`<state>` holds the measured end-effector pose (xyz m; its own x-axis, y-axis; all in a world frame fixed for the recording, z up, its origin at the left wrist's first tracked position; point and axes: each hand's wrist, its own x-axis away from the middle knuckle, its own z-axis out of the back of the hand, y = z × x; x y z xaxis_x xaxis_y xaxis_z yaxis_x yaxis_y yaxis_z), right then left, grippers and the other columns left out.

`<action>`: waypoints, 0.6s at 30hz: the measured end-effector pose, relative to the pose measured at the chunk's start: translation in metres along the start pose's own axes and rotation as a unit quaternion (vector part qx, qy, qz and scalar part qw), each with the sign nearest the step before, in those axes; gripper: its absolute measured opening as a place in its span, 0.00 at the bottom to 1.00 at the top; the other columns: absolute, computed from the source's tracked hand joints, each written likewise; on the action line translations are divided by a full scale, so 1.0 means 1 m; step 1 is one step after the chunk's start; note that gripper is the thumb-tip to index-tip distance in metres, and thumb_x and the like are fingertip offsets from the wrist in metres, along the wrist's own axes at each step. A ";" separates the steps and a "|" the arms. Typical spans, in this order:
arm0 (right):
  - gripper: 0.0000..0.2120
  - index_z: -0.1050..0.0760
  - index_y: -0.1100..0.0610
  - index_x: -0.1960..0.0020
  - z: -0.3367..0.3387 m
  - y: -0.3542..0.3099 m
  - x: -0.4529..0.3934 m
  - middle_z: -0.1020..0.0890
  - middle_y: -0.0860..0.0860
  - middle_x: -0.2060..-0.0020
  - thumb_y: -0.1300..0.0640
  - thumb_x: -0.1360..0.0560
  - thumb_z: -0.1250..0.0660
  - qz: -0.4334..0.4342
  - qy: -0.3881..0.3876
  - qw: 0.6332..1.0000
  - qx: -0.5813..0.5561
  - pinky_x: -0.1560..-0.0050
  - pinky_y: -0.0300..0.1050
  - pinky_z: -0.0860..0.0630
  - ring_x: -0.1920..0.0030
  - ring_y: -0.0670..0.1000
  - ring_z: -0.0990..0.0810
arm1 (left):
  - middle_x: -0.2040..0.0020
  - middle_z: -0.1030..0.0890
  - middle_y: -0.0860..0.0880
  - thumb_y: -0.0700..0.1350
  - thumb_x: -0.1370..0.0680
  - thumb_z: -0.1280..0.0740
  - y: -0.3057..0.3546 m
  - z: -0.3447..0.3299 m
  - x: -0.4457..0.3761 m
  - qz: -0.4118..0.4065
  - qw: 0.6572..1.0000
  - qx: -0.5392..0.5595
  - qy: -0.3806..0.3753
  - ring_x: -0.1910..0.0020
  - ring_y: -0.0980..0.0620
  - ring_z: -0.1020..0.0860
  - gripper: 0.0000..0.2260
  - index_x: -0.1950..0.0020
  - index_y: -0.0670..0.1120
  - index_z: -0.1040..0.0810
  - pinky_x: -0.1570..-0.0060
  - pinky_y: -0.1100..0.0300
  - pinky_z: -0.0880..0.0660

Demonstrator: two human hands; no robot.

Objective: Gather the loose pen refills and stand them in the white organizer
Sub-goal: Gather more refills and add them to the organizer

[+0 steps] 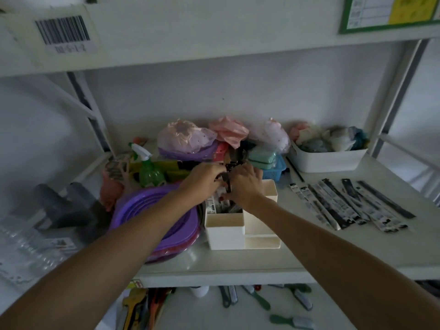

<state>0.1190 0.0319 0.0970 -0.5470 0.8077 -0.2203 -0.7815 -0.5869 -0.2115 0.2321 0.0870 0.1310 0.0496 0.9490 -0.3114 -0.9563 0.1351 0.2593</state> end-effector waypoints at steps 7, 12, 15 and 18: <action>0.35 0.30 0.52 0.35 0.010 0.044 0.030 0.32 0.53 0.31 0.38 0.38 0.43 -0.052 0.077 0.979 -0.182 0.31 0.51 0.45 0.28 0.54 0.40 | 0.54 0.15 0.44 0.52 0.31 0.32 0.006 -0.015 -0.008 0.029 0.992 -0.089 -0.084 0.54 0.45 0.18 0.13 0.53 0.46 0.17 0.53 0.50 0.20; 0.34 0.28 0.52 0.37 0.035 0.128 0.036 0.26 0.55 0.35 0.37 0.36 0.47 -0.221 0.096 0.927 -0.287 0.35 0.52 0.38 0.33 0.58 0.32 | 0.55 0.16 0.45 0.44 0.26 0.35 0.077 0.003 -0.053 0.033 0.993 0.079 0.082 0.60 0.53 0.24 0.08 0.54 0.43 0.17 0.59 0.63 0.31; 0.19 0.26 0.52 0.37 0.043 0.202 0.049 0.24 0.56 0.36 0.50 0.26 0.42 -0.298 -0.004 0.932 -0.204 0.34 0.53 0.34 0.35 0.60 0.29 | 0.51 0.16 0.42 0.41 0.25 0.36 0.139 -0.042 -0.084 0.043 0.993 0.112 0.022 0.54 0.48 0.20 0.09 0.51 0.40 0.18 0.56 0.59 0.29; 0.18 0.27 0.54 0.37 0.050 0.266 0.072 0.24 0.56 0.37 0.53 0.24 0.43 -0.303 -0.079 0.939 -0.143 0.35 0.54 0.29 0.36 0.60 0.27 | 0.45 0.17 0.41 0.42 0.25 0.36 0.192 -0.112 -0.107 0.093 0.983 0.150 -0.059 0.45 0.43 0.21 0.11 0.47 0.41 0.18 0.44 0.55 0.26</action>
<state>-0.1434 -0.0635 0.0728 -0.0844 0.9830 0.1628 -0.8635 0.0094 -0.5043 0.0114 -0.0208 0.1121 -0.0675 0.9891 -0.1309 -0.8248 0.0185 0.5651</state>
